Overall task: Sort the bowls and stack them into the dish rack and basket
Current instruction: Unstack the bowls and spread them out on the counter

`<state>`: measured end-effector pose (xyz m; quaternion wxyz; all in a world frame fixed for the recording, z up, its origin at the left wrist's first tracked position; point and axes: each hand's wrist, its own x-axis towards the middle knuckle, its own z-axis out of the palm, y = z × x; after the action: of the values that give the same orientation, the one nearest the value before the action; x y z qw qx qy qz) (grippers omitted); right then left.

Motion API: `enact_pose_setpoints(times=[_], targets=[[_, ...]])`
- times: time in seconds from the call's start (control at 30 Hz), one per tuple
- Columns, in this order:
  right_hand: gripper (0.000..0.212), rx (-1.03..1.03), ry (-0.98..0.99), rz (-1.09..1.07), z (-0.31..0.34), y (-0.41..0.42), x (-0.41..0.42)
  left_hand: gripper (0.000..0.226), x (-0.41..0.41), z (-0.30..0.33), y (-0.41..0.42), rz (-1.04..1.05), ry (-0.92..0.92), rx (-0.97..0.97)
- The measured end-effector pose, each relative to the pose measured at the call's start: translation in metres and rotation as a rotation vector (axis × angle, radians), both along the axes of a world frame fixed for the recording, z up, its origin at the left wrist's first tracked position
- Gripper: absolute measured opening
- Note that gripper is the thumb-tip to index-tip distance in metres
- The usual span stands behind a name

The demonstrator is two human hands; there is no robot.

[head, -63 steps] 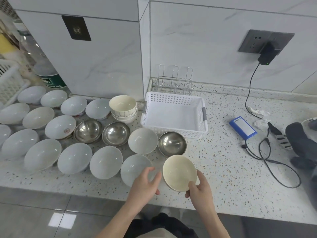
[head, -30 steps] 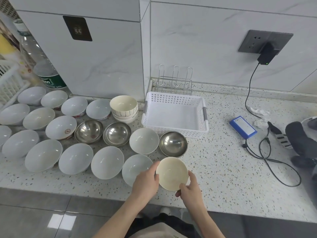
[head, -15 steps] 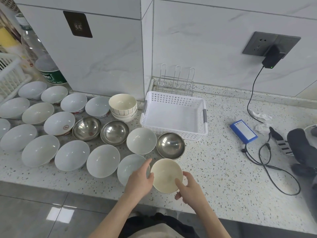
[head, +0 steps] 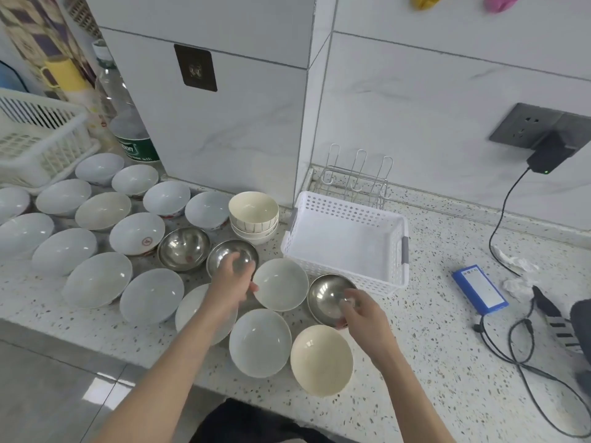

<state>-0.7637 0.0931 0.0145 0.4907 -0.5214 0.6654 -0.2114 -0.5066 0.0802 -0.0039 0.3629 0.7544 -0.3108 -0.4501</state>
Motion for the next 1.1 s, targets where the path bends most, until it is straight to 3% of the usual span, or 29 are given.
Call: enact_pose_setpoints(times=[0.23,0.47,0.73,0.93,1.1], targets=[[0.025,-0.047,0.005,-0.017,0.006,-0.047,0.058,0.072,0.062,0.013,-0.085,-0.121,-0.114,0.067],[0.024,-0.013,-0.042,-0.078,0.001,-0.069,0.107,0.039,0.077,0.003,-0.125,-0.202,0.024,0.05],[0.028,0.035,-0.042,-0.14,-0.01,-0.08,0.127,0.044,0.088,0.004,-0.136,-0.203,0.164,0.033],[0.028,0.052,0.003,-0.146,-0.008,-0.1,0.143,0.041,0.124,0.009,-0.128,-0.204,0.541,0.059],[0.036,0.1,0.041,-0.134,-0.008,-0.126,0.167,0.029,0.153,0.016,-0.105,-0.044,0.85,0.044]])
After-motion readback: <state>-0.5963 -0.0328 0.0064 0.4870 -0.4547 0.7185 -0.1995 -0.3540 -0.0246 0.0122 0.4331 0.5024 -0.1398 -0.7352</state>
